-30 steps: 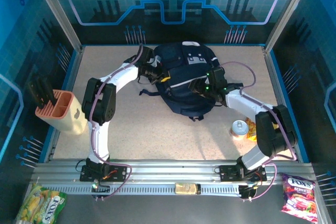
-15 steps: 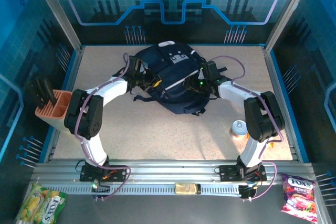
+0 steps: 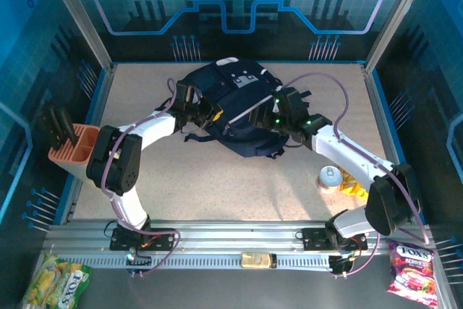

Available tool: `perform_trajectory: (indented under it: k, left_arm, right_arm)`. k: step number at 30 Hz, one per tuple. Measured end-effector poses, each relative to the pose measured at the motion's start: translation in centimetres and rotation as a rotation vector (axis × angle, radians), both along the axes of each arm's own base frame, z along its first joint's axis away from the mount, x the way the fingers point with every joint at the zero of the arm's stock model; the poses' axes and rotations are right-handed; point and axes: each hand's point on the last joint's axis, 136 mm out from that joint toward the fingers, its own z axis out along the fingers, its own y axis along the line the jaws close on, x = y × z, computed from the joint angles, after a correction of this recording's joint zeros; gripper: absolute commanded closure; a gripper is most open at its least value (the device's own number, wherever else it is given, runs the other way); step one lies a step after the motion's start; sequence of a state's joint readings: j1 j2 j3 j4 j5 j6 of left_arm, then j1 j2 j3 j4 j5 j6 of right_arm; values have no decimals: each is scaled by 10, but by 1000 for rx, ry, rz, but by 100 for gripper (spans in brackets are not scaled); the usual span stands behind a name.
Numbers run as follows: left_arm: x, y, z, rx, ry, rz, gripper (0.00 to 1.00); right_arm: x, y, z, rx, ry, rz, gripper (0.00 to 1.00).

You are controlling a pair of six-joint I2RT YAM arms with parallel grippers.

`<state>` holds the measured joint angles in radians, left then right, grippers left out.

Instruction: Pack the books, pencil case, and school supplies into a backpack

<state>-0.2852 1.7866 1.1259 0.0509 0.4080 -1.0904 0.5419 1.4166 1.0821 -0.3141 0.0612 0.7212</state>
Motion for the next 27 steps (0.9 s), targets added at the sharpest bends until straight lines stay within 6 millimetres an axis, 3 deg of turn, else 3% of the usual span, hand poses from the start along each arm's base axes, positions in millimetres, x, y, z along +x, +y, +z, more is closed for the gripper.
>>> perform_trajectory:
  k: [6,10,16,27]
  left_arm:
    - [-4,-15,6,-5,8,-25,100]
    - [-8,-21,6,-13,22,-30,100]
    - [-11,-27,6,-16,26,-35,100]
    - [-11,-28,6,-29,40,-25,100]
  right_arm:
    - [-38,38,-8,-14,36,10,44]
    - [-47,57,-20,-5,67,-7,53]
    - [-37,64,-44,-26,112,-81,60]
    - [-10,76,-47,-47,73,-146,66]
